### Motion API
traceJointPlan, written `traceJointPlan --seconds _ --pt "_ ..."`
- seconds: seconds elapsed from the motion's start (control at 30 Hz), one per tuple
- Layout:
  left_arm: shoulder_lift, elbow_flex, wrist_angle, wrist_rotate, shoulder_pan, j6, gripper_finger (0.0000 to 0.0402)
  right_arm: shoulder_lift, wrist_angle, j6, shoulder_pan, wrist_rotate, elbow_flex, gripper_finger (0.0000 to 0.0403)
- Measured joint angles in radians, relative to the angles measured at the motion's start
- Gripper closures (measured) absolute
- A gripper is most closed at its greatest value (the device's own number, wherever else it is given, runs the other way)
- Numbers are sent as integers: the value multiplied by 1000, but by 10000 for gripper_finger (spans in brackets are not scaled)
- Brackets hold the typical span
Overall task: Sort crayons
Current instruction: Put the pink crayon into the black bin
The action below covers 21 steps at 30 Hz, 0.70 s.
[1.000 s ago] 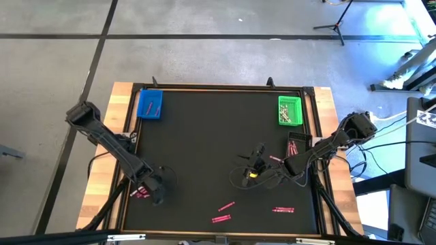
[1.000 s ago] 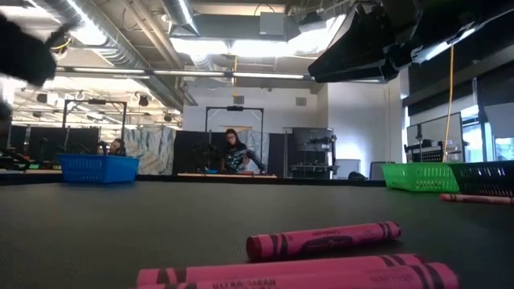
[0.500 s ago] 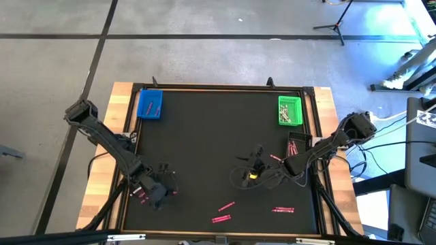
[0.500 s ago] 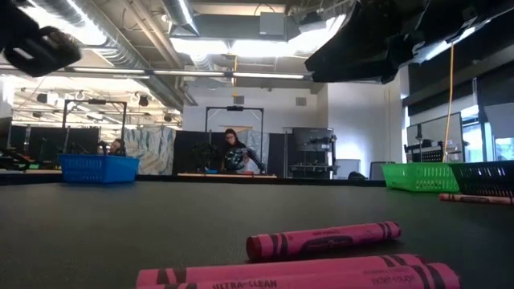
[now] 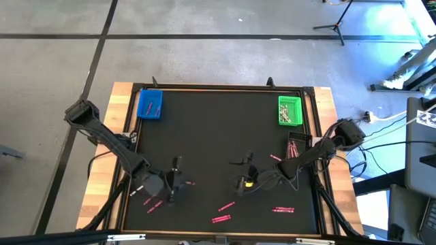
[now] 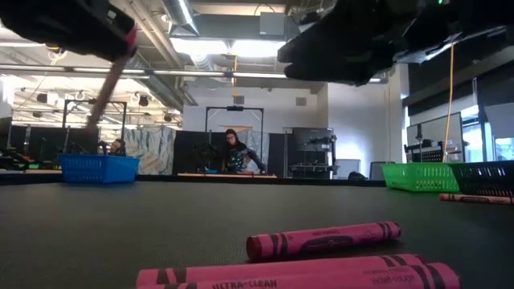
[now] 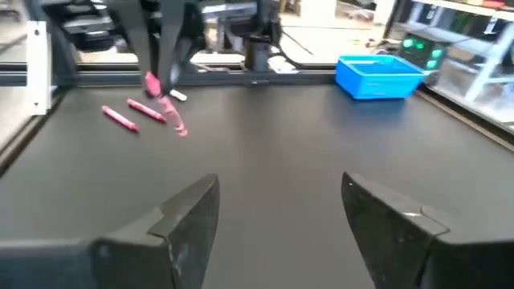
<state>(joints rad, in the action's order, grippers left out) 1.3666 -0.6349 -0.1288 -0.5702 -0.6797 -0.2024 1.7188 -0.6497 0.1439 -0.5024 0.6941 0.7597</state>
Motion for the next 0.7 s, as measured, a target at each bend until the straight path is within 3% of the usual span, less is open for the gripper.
traceJointPlan --seconds 0.23,0.33,0.43,0.7 --pt "2 143 -427 -15 50 135 395 63 -14 49 51 -68 32 158" --pt "3 185 -534 -18 70 153 395 108 -63 7 74 -173 71 161" --pt "3 204 -598 -19 84 161 395 179 -138 -46 88 -256 131 162" --pt "3 204 -635 -14 93 188 395 333 -156 -152 113 -256 337 162"
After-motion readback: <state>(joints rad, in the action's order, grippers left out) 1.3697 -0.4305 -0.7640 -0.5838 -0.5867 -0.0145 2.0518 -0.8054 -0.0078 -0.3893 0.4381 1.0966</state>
